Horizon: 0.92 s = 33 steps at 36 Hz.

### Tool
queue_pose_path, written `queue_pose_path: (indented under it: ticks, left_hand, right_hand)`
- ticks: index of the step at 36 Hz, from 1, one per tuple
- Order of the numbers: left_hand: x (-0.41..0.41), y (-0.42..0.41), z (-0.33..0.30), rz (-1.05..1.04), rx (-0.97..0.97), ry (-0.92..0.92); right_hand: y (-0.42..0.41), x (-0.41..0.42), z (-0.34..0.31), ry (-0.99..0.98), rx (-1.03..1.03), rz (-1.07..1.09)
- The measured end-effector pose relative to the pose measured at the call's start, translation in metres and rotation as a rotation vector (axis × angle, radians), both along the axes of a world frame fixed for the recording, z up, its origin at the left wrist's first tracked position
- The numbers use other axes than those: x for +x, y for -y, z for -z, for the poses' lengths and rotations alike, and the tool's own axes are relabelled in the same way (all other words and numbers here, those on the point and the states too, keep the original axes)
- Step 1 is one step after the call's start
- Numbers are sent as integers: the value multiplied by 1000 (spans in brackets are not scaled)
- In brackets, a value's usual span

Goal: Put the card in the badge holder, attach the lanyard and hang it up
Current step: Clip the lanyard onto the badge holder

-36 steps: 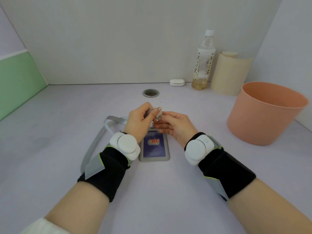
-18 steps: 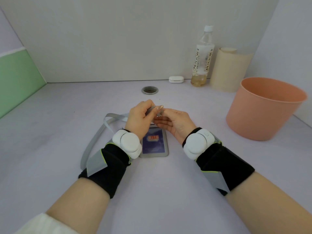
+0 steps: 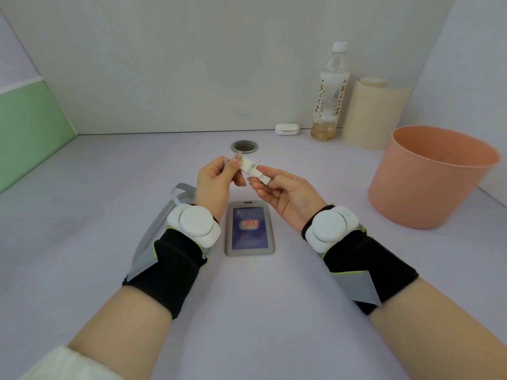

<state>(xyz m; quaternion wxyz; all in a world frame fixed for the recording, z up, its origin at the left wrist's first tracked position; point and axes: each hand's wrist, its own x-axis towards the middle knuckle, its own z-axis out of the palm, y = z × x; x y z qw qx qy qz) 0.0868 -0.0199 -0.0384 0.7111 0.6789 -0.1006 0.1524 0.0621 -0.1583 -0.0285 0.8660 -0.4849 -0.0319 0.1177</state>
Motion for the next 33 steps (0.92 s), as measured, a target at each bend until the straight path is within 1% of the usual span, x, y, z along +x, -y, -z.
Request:
queue_pose_path:
  ticks: [5,8,10,12,16,17,19,23,26,29,33]
  left_hand:
    - [2,0,2,-32,-7,-20]
    - [5,-3,2,-70,-3,-8]
    - [8,-6,2,-100,25,2]
    - [10,-11,4,-116,76,-5]
    - [13,-22,4,-90,248,-80]
    - [13,-24,3,-83,297,-106]
    - [12,-29,0,-73,361,-171]
    - [14,-37,-6,-72,473,-287]
    - [12,-41,-12,-45,537,-394]
    - [9,-41,-16,12,516,-515]
    - [5,-37,-16,64,424,-626]
  right_hand:
    - [3,1,1,0,1,-24]
    - [6,2,1,19,-57,-11]
    - [9,4,1,42,-148,39]
    - [12,4,0,67,-281,93]
    - [16,6,1,127,-655,199]
    - [17,6,0,118,-722,205]
    - [18,7,-2,49,-781,181]
    - [24,7,-14,-104,-782,107]
    - [31,3,-20,-223,-726,8]
    - [35,-1,-24,-310,-638,-90]
    - [37,-1,-24,-367,-537,-144]
